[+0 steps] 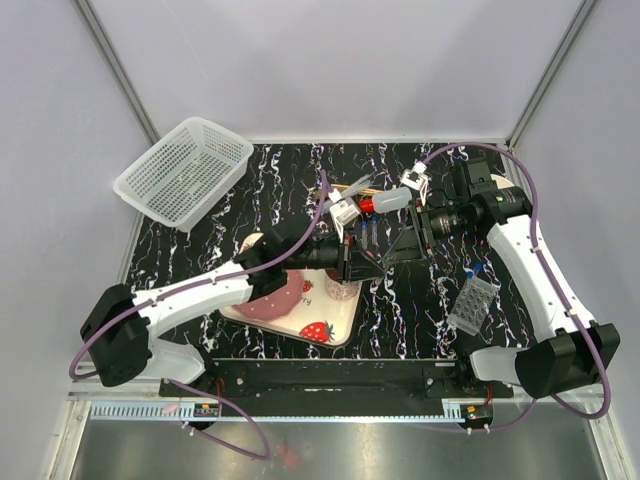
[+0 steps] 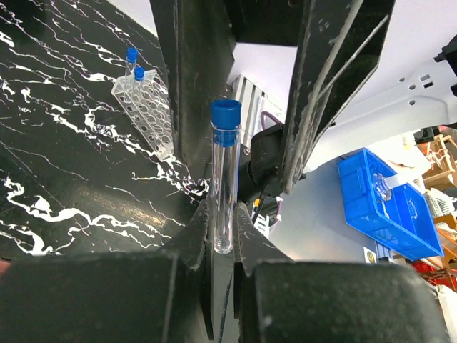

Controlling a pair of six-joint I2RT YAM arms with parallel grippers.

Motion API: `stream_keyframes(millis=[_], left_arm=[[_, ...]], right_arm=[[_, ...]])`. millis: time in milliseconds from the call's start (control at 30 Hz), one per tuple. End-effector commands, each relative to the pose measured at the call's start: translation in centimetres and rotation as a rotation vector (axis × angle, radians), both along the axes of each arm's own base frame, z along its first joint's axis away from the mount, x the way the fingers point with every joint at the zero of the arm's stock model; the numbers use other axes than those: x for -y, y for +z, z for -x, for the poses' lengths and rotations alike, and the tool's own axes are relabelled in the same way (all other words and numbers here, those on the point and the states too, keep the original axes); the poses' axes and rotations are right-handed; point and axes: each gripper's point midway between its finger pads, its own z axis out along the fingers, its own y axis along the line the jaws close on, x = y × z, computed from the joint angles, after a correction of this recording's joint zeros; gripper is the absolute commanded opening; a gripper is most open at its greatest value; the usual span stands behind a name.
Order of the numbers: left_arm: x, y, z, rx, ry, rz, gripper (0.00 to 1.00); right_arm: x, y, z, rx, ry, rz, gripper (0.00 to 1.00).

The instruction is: Organize the chemistry lab equipment

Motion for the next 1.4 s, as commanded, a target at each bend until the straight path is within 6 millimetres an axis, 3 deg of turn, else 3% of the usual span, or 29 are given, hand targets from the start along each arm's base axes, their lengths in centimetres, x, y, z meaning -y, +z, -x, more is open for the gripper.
stream_keyframes(millis=[0,133,300,400,433,633,767,933,1167,1367], left_arm=[[1.1,4.0,-0.7,0.065,0.019,0.102,0.0],[1.1,3.9,-0.7,0.057,0.029,0.101,0.0],[0.5,4.2,-0.6,0.015,0.064,0.12,0.12],[-0.5,5.3,-0.5,0.01,0.099,0.162,0.34],[-1.2,6.5,-0.4,0.024,0.118,0.194,0.52],[-5.4,8.8,-1.0,-0.041,0.201,0.297,0.99],[-8.9,9.5,-2.3,-0.222,0.224,0.38,0.99],[-11.8,11.1,-1.0,-0.367,0.119,0.52,0.99],[-13.7,11.9,0.5,-0.396,-0.001,0.575,0.99],[-14.9,11.9,3.2,-0.271,-0.17,0.554,0.99]], right_arm=[[-0.1,0.2,0.4,0.04,0.0,0.009,0.45],[-0.1,0.5,0.5,0.052,-0.001,0.011,0.19],[0.3,1.2,0.5,0.104,-0.013,0.03,0.11],[1.0,1.9,0.3,0.143,-0.044,0.031,0.1],[1.2,2.1,0.1,0.154,-0.055,0.03,0.1],[4.0,3.0,-1.0,0.266,-0.189,0.082,0.11],[6.6,1.8,-1.5,0.352,-0.289,0.178,0.11],[10.9,0.7,-2.9,0.424,-0.44,0.3,0.12],[14.7,-0.6,-2.9,0.434,-0.53,0.419,0.12],[16.7,-2.8,-2.6,0.424,-0.564,0.502,0.13]])
